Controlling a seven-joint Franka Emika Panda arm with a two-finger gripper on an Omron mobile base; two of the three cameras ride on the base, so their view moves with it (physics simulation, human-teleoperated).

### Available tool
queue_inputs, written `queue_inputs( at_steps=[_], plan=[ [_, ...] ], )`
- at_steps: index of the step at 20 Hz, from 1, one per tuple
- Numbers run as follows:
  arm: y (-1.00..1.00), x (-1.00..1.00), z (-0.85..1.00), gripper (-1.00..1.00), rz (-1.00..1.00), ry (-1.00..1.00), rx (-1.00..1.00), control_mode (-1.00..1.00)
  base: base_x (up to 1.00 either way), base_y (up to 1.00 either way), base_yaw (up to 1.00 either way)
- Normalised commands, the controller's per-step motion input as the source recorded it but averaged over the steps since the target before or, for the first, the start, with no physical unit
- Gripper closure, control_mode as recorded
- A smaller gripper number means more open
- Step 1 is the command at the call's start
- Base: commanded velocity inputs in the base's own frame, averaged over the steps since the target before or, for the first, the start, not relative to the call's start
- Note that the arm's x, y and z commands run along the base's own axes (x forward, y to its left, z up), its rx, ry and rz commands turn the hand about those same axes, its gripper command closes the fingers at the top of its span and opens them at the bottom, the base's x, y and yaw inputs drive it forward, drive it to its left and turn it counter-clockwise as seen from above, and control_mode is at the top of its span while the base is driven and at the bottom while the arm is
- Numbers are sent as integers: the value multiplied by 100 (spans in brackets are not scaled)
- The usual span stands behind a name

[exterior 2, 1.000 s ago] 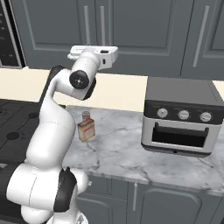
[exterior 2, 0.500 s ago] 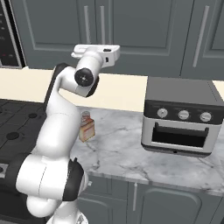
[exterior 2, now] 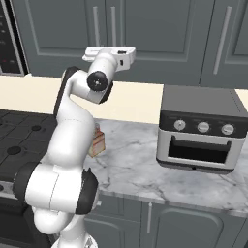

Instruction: Pick the pan from the cabinet and place it on the stove. Then turn on the stove burner for the pan.

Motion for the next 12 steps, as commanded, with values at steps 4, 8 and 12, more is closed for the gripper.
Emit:
queue_inputs(
  at_steps=[4, 8, 12],
  plan=[
    [12, 32, 0, 100, 0, 0, -2, -100, 0, 0, 0],
    [16, 21, -2, 100, 0, 0, -2, -100, 0, 0, 0],
    [1, 1, 0, 100, 0, 1, 0, -100, 0, 0, 0]
  ],
)
